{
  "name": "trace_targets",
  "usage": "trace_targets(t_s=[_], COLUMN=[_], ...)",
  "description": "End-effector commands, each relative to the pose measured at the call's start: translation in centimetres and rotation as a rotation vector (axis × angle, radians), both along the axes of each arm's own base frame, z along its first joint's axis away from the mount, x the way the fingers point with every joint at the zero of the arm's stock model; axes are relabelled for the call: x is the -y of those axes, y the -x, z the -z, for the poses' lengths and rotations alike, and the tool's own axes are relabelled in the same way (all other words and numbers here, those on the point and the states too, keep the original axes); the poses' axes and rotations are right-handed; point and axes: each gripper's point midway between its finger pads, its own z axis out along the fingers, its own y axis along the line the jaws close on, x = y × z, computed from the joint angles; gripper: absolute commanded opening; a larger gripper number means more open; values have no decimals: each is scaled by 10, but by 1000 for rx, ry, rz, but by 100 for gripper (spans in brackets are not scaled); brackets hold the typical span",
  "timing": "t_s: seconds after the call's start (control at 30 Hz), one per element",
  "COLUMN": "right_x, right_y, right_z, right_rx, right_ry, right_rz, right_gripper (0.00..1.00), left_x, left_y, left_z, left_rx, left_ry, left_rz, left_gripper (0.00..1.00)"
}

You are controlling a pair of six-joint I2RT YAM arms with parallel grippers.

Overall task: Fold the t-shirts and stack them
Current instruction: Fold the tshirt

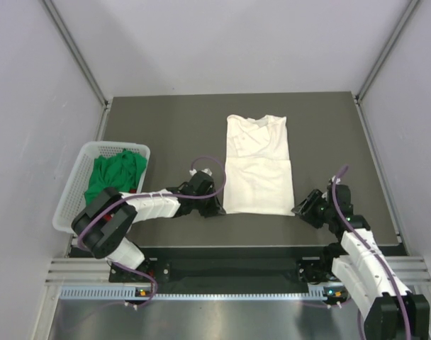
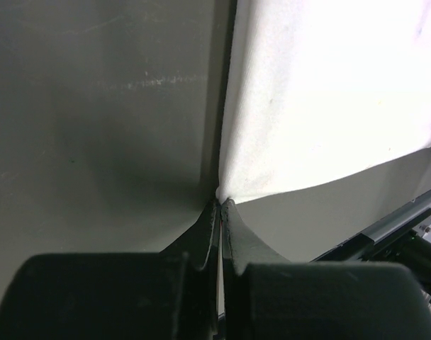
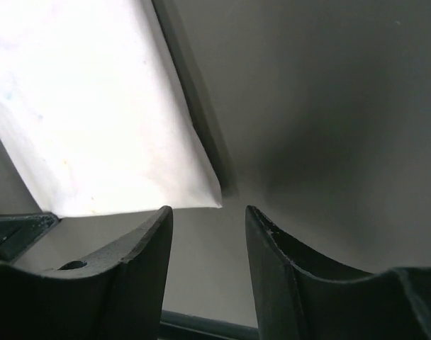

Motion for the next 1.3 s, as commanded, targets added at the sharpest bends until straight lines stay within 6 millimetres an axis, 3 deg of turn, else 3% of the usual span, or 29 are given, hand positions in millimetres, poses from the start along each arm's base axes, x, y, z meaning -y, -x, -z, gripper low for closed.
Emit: trace_targets(t_s=[0.0, 0.27, 0.6, 0.77, 1.17, 1.27], right_x=[-7, -5, -2, 0, -8, -6], right_y=[-3, 1, -1, -1, -2, -2], right_z=[3, 18, 22, 23, 26, 26], right_rx=[10, -30, -33, -29, -42, -39], right_ry=[-32, -10, -2, 4, -48, -43], right_rz=[-2, 26, 58, 81, 106, 118], right_gripper=[46, 47, 45, 37, 41, 36], left_x=[-2, 3, 5, 6, 6, 8], left_y=[6, 1, 1, 0, 2, 2], left_z=[9, 4, 1, 0, 3, 1], left_rx=[-20, 11, 17, 22, 19, 17], left_ry=[-19, 6, 22, 24, 31, 38], left_rz=[18, 27, 33, 35, 39, 45], left_gripper=[0, 0, 0, 0, 0, 0])
